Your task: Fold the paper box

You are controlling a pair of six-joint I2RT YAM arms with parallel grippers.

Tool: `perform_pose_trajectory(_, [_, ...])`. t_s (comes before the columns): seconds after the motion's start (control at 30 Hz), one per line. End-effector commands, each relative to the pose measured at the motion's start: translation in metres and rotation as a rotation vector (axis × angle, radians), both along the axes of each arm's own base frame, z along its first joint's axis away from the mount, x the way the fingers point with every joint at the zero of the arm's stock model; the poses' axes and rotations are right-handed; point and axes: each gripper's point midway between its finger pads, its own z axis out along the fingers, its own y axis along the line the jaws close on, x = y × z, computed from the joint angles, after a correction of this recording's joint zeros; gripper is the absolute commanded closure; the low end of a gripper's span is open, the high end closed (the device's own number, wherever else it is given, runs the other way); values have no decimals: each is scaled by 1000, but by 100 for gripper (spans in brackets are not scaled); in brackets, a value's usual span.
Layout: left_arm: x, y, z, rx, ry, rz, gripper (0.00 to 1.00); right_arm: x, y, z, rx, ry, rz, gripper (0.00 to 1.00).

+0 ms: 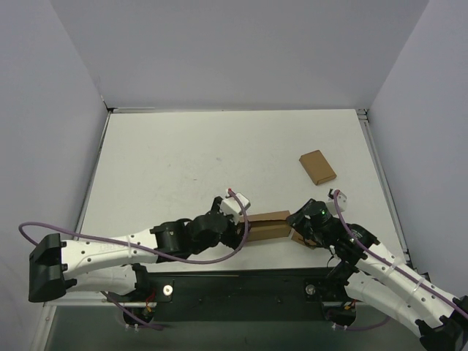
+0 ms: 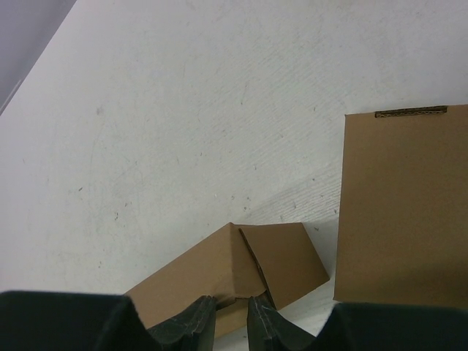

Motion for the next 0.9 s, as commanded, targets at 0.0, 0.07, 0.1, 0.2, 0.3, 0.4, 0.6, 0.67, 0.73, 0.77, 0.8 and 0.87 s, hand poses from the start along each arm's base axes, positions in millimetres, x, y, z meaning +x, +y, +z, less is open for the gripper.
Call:
perform_pose_trajectory(0.0, [10, -10, 47, -246, 74, 39, 17, -6, -17, -20, -91, 41, -34, 76])
perform_pose_trajectory(0.07, [14, -7, 43, -303, 153, 72, 17, -6, -18, -20, -90, 39, -36, 77])
perform_pose_trajectory(0.1, [25, 0, 40, -318, 171, 114, 18, -6, -18, -20, -90, 38, -35, 77])
perform_pose_trajectory(0.2, [34, 7, 23, -329, 218, 157, 19, -7, -19, -20, -90, 37, -36, 78])
perform_pose_trajectory(0.3, [36, 5, 11, -312, 248, 172, 20, -7, -19, -20, -95, 39, -38, 78])
perform_pose_trajectory(0.4, [38, 3, 2, -306, 262, 184, 21, -8, -18, -20, -93, 40, -34, 78])
perform_pose_trajectory(0.6, [41, 0, -17, -298, 277, 193, 21, -7, -19, -18, -96, 33, -32, 78])
perform_pose_trajectory(0.67, [38, 2, -26, -286, 287, 189, 22, -8, -20, -18, -104, 32, -34, 78])
perform_pose_trajectory(0.73, [36, 6, -37, -275, 293, 191, 22, -7, -20, -16, -107, 27, -34, 78])
perform_pose_trajectory(0.77, [34, 8, -43, -266, 299, 190, 22, -7, -21, -15, -110, 25, -35, 78])
perform_pose_trajectory(0.8, [32, 9, -47, -259, 303, 190, 22, -7, -21, -15, -114, 25, -31, 77])
perform_pose_trajectory(0.87, [29, 12, -60, -243, 317, 188, 23, -7, -22, -15, -121, 23, -34, 77])
